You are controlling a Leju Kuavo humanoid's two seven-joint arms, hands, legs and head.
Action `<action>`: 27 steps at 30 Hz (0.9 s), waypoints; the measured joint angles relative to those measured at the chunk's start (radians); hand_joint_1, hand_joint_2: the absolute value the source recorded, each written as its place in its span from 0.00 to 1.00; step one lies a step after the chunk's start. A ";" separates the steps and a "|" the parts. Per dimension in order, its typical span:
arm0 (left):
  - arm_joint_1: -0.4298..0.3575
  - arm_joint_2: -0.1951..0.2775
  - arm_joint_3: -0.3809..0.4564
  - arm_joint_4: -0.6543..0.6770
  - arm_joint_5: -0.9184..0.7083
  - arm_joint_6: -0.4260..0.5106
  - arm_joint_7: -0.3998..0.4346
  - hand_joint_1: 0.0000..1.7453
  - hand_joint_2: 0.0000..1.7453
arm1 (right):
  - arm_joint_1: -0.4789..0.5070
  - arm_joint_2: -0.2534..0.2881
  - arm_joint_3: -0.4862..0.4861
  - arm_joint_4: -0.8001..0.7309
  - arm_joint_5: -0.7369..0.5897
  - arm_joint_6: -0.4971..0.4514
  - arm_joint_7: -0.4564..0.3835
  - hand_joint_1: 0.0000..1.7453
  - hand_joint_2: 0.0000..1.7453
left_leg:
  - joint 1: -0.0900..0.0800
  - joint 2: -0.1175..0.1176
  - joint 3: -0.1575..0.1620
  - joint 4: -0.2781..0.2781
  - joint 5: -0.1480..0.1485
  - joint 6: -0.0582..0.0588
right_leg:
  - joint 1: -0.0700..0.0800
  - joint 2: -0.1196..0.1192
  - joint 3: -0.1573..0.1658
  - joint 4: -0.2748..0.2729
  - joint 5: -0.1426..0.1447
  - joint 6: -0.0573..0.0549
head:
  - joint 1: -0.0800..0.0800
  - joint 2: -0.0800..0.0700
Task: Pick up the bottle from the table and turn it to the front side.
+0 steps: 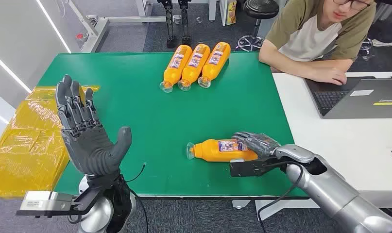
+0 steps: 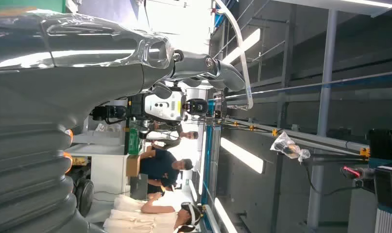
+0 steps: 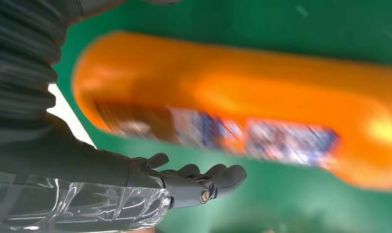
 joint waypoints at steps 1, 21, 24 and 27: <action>0.000 0.000 0.000 0.000 0.001 0.000 0.001 0.00 1.00 | 0.000 -0.007 0.004 -0.001 -0.004 0.002 0.002 0.00 1.00 | 0.000 0.000 0.000 0.000 0.000 0.000 | 0.000 0.000 0.000 0.000 0.000 0.000 | 0.000 0.000; 0.006 0.023 -0.010 -0.001 0.032 0.034 0.005 0.00 1.00 | 0.013 -0.119 0.071 0.019 0.065 -0.128 0.040 1.00 1.00 | 0.000 0.000 0.000 0.000 0.000 0.001 | 0.000 0.000 0.000 0.000 0.000 0.000 | 0.000 0.000; 0.009 0.026 -0.010 -0.004 0.033 0.033 0.004 0.00 1.00 | 0.034 -0.115 0.062 0.021 0.101 -0.186 0.041 1.00 1.00 | 0.000 0.000 0.000 0.000 0.000 0.001 | 0.000 0.000 0.000 0.000 0.000 0.000 | 0.000 0.000; 0.011 0.026 -0.010 -0.009 0.027 0.030 0.004 0.00 1.00 | 0.074 -0.094 0.035 0.021 0.138 -0.295 0.033 1.00 1.00 | 0.000 0.000 -0.001 -0.001 0.000 0.001 | 0.000 0.000 0.000 0.000 0.000 0.000 | 0.000 0.000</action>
